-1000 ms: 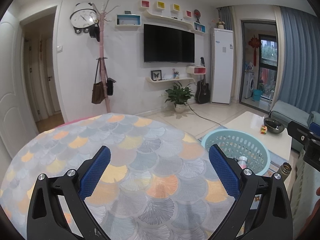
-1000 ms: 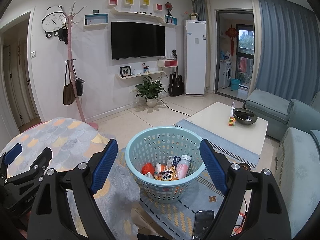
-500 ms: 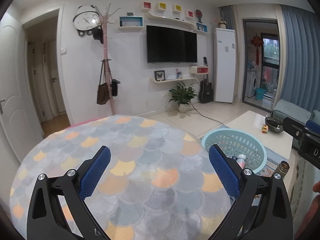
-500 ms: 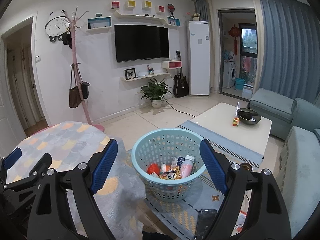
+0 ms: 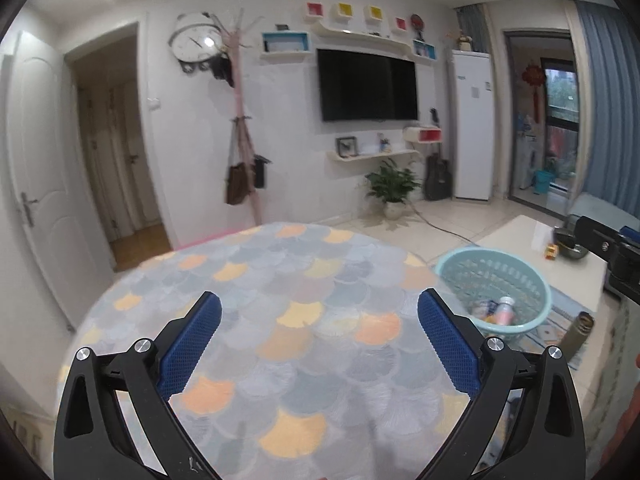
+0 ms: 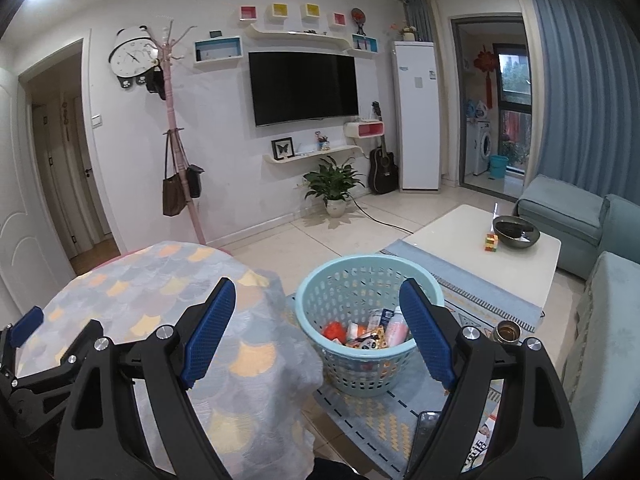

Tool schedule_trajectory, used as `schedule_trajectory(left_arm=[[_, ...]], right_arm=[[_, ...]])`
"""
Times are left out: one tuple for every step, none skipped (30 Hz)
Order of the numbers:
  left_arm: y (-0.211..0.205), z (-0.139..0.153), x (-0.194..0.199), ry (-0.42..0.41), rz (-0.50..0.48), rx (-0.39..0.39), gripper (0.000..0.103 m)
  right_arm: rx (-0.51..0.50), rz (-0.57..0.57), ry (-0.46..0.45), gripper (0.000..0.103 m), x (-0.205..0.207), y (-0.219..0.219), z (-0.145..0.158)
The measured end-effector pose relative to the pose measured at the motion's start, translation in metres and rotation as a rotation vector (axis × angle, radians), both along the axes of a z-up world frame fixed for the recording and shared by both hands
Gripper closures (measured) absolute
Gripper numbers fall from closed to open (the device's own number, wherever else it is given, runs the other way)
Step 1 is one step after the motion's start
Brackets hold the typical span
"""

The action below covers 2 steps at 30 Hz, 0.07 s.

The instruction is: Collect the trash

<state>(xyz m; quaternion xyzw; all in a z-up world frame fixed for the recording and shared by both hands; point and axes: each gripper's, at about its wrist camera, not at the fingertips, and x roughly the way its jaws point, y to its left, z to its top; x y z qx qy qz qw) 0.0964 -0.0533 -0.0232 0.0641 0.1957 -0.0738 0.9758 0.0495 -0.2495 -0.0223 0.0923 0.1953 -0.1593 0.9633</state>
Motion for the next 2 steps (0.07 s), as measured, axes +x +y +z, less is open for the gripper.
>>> schedule_trajectory(left_arm=[[0.0011,0.0009,-0.0016,-0.004,0.005,0.000,0.007],[0.0055,0.0012,-0.0046,-0.007,0.007,-0.004,0.007]], right_arm=[[-0.006,0.003,0.000,0.023,-0.0009,0.0034,0.0008],[-0.008,0.005,-0.001,0.023,-0.0011,0.0054,0.0014]])
